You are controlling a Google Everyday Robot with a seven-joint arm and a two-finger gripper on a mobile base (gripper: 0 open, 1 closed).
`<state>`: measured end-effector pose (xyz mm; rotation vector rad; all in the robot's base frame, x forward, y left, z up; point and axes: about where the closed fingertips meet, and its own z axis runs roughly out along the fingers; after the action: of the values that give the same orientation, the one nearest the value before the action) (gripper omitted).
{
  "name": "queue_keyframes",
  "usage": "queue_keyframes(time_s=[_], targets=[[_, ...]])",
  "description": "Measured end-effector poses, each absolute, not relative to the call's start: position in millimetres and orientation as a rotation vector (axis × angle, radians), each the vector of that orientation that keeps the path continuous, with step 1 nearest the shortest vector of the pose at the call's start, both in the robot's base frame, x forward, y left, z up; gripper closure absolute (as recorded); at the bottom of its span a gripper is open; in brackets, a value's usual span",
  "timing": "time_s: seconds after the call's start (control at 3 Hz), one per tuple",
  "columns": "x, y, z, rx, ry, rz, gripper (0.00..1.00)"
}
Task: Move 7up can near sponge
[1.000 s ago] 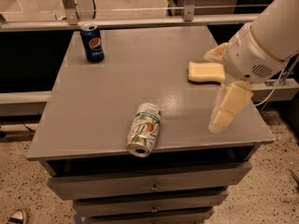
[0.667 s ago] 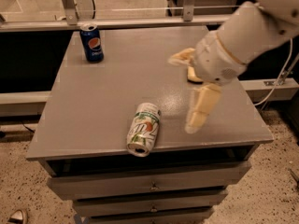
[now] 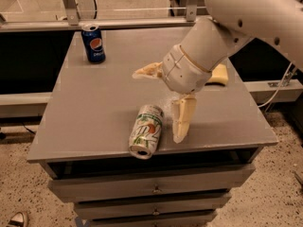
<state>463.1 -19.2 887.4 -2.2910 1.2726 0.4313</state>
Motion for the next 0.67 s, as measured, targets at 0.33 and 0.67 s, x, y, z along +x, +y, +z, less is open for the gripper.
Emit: queue_keyframes(time_s=[0.33, 0.67], targets=[[450.0, -2.1, 865.9, -2.458, 1.071, 0.412, 0.00], [443.6, 4.9, 852.7, -2.544, 0.974, 0.358, 0.00]])
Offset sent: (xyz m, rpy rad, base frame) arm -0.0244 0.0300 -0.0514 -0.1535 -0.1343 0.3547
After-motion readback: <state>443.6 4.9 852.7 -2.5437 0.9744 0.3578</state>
